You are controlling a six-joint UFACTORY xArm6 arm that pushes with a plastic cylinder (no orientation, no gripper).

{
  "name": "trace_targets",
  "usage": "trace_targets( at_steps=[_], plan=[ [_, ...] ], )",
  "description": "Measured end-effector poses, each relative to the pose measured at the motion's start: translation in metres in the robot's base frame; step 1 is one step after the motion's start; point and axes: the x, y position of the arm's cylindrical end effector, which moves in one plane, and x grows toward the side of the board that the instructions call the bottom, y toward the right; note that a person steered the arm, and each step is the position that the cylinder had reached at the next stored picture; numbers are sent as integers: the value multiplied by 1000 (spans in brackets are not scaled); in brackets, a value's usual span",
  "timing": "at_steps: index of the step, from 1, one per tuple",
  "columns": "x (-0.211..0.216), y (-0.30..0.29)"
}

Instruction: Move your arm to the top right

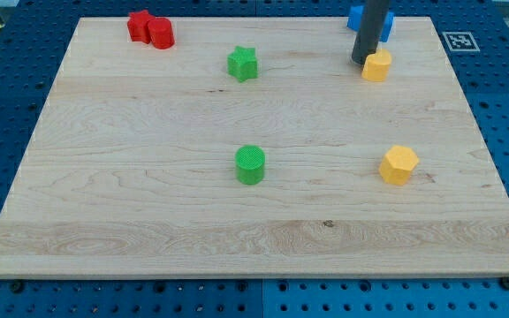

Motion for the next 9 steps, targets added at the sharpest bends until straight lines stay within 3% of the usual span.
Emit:
trace_targets(
  at_steps=[2,3,4,5,6,9],
  plan=[
    [0,-6],
    [-4,-49],
    [-21,-101],
    [-78,-125],
    [-102,-117],
    [-84,-36]
  ],
)
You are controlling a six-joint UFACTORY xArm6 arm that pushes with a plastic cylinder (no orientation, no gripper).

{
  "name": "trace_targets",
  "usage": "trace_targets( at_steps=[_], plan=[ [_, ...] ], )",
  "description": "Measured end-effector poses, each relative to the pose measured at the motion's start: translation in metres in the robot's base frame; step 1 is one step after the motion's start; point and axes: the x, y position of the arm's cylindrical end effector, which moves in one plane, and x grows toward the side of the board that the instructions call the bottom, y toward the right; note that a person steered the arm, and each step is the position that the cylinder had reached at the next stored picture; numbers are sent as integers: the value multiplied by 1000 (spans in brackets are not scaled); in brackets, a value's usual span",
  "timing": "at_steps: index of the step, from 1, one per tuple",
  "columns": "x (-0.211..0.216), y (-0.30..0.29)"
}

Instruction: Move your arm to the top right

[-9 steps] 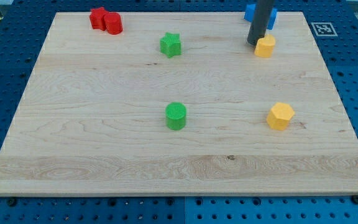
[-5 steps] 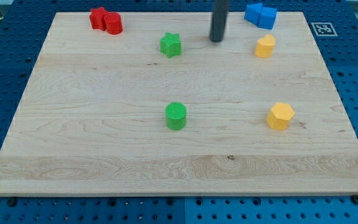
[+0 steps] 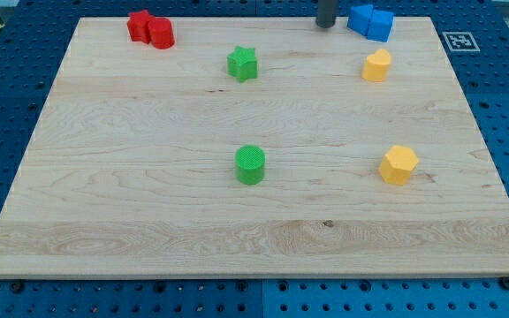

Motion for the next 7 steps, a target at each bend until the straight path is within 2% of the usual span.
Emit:
trace_targets(
  at_steps=[1,3,4,5,7],
  plan=[
    [23,10],
    [52,80],
    [39,118],
    [-21,132],
    [-21,106]
  ],
)
